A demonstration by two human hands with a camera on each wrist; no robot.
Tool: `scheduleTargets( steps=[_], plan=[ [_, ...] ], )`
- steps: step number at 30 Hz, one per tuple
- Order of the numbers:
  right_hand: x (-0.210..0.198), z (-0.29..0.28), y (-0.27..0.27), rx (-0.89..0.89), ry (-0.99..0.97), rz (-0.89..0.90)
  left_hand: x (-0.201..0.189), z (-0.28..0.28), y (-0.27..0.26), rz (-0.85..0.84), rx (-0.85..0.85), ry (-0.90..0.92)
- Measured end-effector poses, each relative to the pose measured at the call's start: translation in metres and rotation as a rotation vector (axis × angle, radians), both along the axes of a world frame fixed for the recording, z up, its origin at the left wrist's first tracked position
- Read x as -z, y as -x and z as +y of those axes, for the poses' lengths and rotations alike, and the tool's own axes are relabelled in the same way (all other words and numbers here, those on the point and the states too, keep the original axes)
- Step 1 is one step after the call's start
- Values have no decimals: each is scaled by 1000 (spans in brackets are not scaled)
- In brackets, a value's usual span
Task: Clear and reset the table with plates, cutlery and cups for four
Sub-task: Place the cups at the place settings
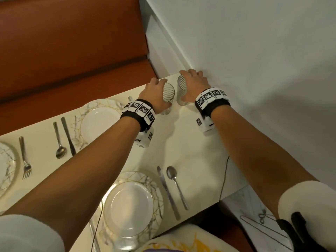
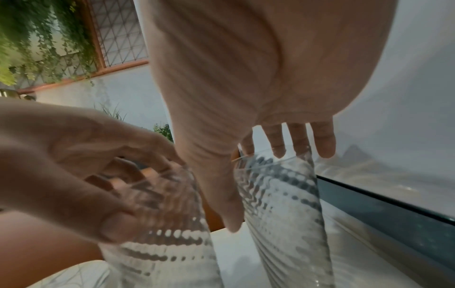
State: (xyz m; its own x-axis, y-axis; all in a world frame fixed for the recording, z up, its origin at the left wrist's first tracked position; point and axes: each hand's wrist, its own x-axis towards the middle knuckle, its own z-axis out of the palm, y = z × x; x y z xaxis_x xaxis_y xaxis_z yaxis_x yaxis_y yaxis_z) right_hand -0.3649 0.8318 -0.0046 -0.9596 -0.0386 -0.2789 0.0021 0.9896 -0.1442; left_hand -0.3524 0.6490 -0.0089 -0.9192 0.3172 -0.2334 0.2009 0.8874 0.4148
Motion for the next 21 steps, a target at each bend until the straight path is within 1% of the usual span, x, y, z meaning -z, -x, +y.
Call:
scheduleTargets(
  steps=[5,8,14,19,21],
  plan=[
    [-3,-14,-15,71,69,25,-11,-56,-32,-17,-198,-229],
    [-8,-34,-35,89,95,28,-17,-97,-58,-21,-285,-307],
    [-16,-99,-93,60,222,39,-11,-176,-117,-10,-374,-339],
    [-14,-156,-135,18,224,-2,-5,-231,-162,-33,-397,-337],
    [-11,-166,-143,30,214,-13,0,-242,-169,-29,-404,-324]
  ],
)
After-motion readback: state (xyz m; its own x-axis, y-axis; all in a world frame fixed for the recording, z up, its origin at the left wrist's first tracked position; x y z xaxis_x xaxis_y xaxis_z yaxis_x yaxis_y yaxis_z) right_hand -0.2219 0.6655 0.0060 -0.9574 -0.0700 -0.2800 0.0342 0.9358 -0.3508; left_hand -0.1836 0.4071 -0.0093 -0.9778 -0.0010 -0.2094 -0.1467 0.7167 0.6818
